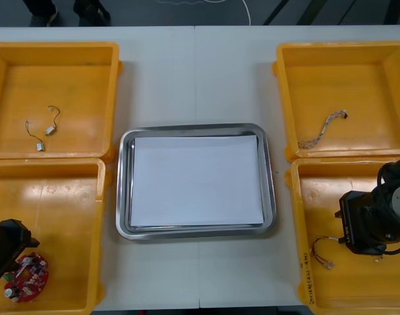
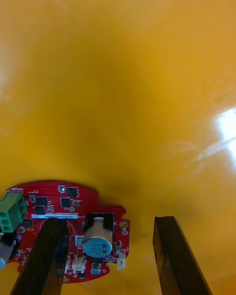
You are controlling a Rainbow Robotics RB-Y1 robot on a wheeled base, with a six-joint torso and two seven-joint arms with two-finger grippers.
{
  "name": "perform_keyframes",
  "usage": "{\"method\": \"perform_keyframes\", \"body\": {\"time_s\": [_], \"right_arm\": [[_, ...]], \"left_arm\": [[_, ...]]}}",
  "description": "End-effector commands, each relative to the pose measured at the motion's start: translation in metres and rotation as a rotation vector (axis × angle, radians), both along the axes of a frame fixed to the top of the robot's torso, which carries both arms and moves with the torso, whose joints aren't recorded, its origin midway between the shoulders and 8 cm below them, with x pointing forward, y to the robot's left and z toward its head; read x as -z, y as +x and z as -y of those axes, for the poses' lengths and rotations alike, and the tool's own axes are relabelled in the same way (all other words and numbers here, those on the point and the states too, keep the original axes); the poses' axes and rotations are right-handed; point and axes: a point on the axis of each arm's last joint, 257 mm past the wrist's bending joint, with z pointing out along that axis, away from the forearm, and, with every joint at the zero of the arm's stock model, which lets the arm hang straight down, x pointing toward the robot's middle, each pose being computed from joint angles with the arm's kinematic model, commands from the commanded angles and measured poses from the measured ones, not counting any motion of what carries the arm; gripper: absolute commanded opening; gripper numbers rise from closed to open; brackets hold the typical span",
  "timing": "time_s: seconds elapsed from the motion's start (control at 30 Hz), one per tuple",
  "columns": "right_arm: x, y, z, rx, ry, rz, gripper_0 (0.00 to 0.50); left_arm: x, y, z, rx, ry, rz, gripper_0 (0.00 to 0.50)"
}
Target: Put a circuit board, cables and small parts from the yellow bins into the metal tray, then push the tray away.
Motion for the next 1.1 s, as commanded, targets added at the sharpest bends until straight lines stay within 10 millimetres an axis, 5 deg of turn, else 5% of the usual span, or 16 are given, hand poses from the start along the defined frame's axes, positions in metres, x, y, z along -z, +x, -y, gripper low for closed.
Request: {"method": "perform_keyframes", "body": {"time_s": [0.03,0.73,0.8,0.87,0.93,1.03,1.1], "right_arm": [[0.016,-0.006,-0.012,0.052,-0.006,-0.001,0.500],[0.045,-0.020,-0.018,0.055,-0.062,0.013,0.500],[0.045,-0.020,-0.019,0.057,-0.057,0.018,0.500],[0.046,-0.020,-0.020,0.060,-0.052,0.021,0.500],[0.048,-0.022,-0.020,0.060,-0.050,0.020,0.493],[0.049,-0.022,-0.021,0.063,-0.045,0.027,0.444],[0.051,-0.023,-0.021,0.064,-0.045,0.029,0.292]], "left_arm": [[0.011,-0.013,0.006,0.090,0.012,0.001,0.500],[0.020,-0.015,0.018,0.116,0.005,0.004,0.500],[0.020,-0.016,0.017,0.116,0.008,0.004,0.408],[0.021,-0.016,0.017,0.119,0.008,0.004,0.167],[0.021,-0.016,0.016,0.120,0.010,0.005,0.011],[0.021,-0.017,0.016,0.121,0.011,0.003,0.000],[0.022,-0.018,0.016,0.121,0.011,0.002,0.000]]}}
